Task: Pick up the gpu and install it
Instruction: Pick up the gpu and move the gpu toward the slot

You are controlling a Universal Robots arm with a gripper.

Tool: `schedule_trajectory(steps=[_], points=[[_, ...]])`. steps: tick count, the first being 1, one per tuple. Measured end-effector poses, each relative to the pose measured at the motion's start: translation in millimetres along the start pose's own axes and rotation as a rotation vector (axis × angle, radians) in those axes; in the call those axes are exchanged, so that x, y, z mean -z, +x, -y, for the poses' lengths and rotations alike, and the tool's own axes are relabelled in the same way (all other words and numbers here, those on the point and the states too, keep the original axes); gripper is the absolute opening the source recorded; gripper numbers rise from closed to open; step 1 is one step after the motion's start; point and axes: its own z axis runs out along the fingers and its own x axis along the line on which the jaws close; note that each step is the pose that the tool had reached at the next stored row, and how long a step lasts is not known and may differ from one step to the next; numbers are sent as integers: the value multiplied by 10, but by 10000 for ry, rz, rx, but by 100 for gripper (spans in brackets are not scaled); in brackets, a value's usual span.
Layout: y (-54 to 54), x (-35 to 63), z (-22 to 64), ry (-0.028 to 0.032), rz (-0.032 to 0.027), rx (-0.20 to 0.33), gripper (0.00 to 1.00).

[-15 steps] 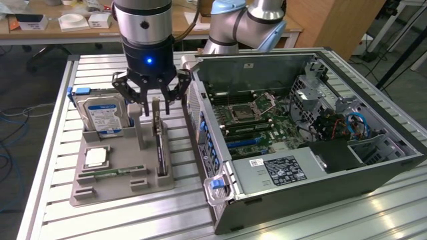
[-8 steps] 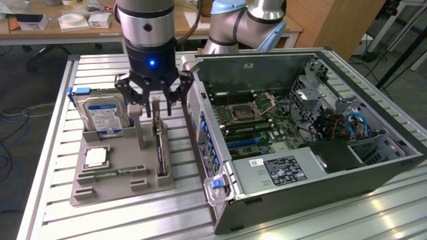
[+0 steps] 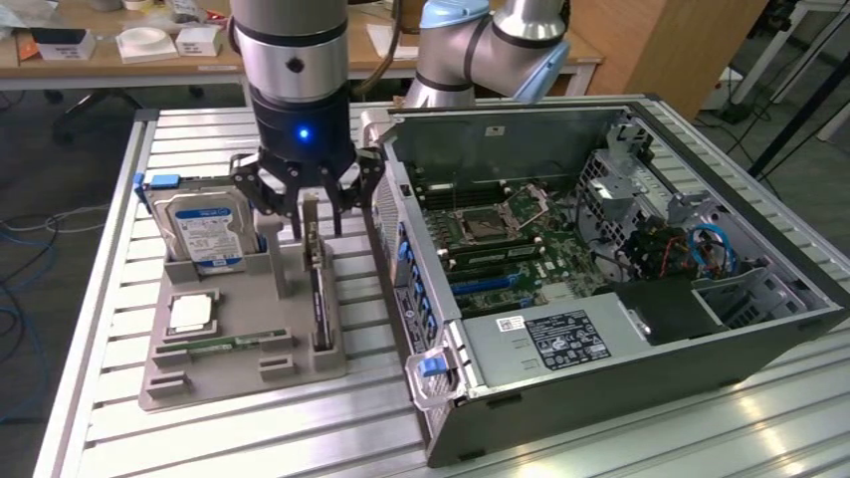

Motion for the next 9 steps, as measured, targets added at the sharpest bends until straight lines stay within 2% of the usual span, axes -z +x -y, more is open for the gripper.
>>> schedule_trajectory(steps=[9], points=[[-2, -54, 44, -2, 2, 0, 47]])
